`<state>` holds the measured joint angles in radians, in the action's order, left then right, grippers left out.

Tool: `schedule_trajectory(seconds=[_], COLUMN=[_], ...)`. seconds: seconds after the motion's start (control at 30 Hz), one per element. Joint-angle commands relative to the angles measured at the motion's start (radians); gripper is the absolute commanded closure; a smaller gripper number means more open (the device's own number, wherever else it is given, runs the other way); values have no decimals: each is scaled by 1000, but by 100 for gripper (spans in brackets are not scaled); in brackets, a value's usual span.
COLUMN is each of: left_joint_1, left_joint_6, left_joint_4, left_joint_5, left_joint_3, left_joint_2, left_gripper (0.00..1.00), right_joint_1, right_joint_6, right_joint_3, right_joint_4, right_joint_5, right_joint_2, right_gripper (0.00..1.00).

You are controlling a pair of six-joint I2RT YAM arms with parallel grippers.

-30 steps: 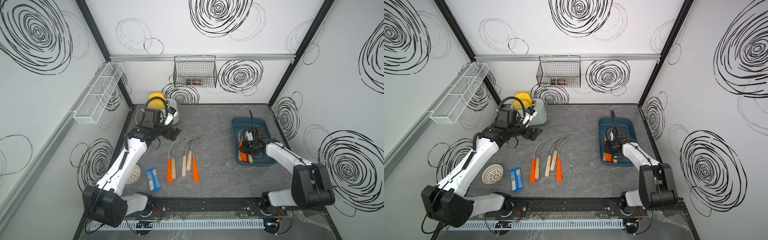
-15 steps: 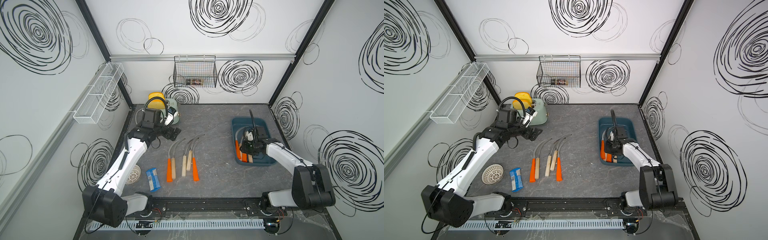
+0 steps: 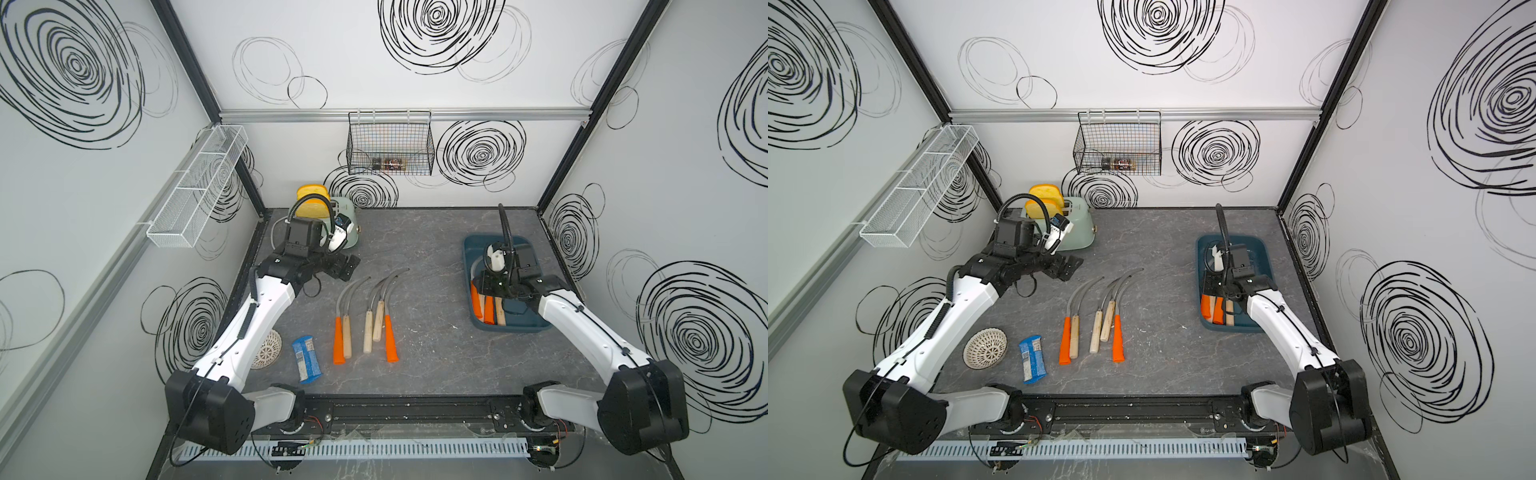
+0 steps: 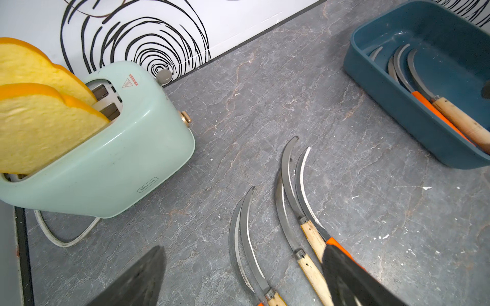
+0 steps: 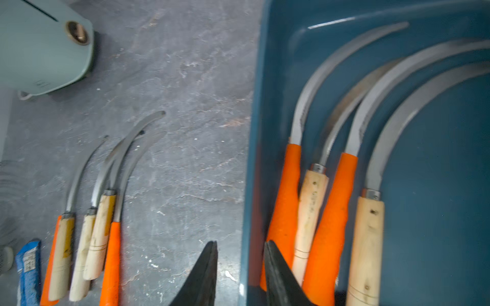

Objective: Put small sickles into storage boxes
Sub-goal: Place the sickle in the storage box, then pick up the sickle at the center of the board.

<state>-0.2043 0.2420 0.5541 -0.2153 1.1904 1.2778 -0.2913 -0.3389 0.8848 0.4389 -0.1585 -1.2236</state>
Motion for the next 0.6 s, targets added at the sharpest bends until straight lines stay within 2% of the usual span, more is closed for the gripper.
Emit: schedule_trajectory(seconds=[0.0, 0.23, 0.57], left_joint_1=[20, 64, 134], left_joint_6=[-30, -48, -68], left_joint_4=[-39, -39, -57], left_joint_5=[13, -10, -36], left_joint_3=[-13, -14, -41], left_joint_2=[8, 24, 16], left_gripper=[4, 4, 4], right_joint_1=[-77, -275, -589], right_joint_6=[2, -60, -186], right_joint_3=[42, 54, 70], right_joint_4=[-6, -33, -78], right_joint_5=[29, 63, 137], right_joint_2=[21, -25, -190], right_gripper=[66, 62, 58])
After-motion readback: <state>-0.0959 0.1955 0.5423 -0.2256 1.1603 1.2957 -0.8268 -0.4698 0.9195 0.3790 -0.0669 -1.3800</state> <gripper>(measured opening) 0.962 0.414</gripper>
